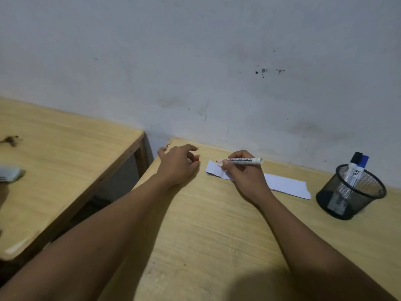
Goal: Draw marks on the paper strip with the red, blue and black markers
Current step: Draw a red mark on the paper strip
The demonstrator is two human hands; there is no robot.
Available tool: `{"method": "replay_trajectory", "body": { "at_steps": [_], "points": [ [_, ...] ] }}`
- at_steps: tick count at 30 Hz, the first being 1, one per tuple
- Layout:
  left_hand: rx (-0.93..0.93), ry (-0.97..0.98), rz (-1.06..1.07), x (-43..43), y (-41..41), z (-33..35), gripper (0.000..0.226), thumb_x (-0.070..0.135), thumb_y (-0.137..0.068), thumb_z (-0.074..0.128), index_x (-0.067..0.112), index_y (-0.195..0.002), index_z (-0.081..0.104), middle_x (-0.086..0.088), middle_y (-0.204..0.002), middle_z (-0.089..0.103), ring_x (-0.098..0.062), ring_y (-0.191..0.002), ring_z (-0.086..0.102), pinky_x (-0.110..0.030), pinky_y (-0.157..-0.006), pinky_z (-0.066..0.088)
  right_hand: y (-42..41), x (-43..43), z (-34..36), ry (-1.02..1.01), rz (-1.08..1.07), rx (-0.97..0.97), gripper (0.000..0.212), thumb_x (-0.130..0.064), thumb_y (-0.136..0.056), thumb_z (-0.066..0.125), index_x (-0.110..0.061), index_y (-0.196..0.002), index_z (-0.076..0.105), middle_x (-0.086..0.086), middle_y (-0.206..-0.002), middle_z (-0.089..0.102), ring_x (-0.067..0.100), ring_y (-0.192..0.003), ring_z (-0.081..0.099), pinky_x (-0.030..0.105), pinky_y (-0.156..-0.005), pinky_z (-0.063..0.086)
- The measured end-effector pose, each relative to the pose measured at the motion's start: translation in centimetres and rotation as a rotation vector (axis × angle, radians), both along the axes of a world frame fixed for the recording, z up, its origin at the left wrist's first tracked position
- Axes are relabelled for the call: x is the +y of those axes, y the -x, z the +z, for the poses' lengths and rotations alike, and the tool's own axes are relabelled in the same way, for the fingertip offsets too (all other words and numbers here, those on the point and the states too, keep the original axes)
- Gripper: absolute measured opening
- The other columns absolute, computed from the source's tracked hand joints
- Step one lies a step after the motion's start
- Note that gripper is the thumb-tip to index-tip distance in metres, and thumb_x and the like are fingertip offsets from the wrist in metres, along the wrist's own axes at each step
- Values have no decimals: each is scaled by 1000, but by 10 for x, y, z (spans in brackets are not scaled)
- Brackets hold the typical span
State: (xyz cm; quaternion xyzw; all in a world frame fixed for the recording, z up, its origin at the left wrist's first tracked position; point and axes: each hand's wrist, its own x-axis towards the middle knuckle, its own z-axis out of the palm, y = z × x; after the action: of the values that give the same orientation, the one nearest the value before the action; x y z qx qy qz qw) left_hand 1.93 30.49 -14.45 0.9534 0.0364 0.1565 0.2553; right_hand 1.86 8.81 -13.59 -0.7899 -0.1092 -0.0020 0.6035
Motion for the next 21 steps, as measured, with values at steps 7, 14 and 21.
{"method": "replay_trajectory", "body": {
  "at_steps": [7, 14, 21],
  "points": [
    [39, 24, -20, -4, 26, 6, 40, 40, -89, 60, 31, -128, 57, 15, -99, 74, -10, -114, 59, -52, -107, 19, 52, -16, -1, -50, 47, 36, 15, -32, -91, 74, -23, -91, 63, 15, -95, 79, 39, -100, 73, 56, -91, 55],
    [-179, -5, 29, -9, 64, 12, 40, 49, -85, 64, 30, -120, 60, 12, -116, 62, -11, -113, 52, -49, -107, 23, 74, -20, 2, -46, 56, 51, 21, -41, -85, 75, -25, -92, 64, 16, -95, 78, 38, -100, 73, 59, -94, 55],
    [44, -384, -278, -33, 119, 0, 38, 52, -95, 40, 42, -124, 63, 16, -129, 61, -11, -124, 47, -57, -106, 20, 61, -18, 6, -36, 65, 47, 17, -26, -92, 74, -13, -94, 63, 13, -85, 78, 33, -89, 75, 55, -92, 58]
  ]
}}
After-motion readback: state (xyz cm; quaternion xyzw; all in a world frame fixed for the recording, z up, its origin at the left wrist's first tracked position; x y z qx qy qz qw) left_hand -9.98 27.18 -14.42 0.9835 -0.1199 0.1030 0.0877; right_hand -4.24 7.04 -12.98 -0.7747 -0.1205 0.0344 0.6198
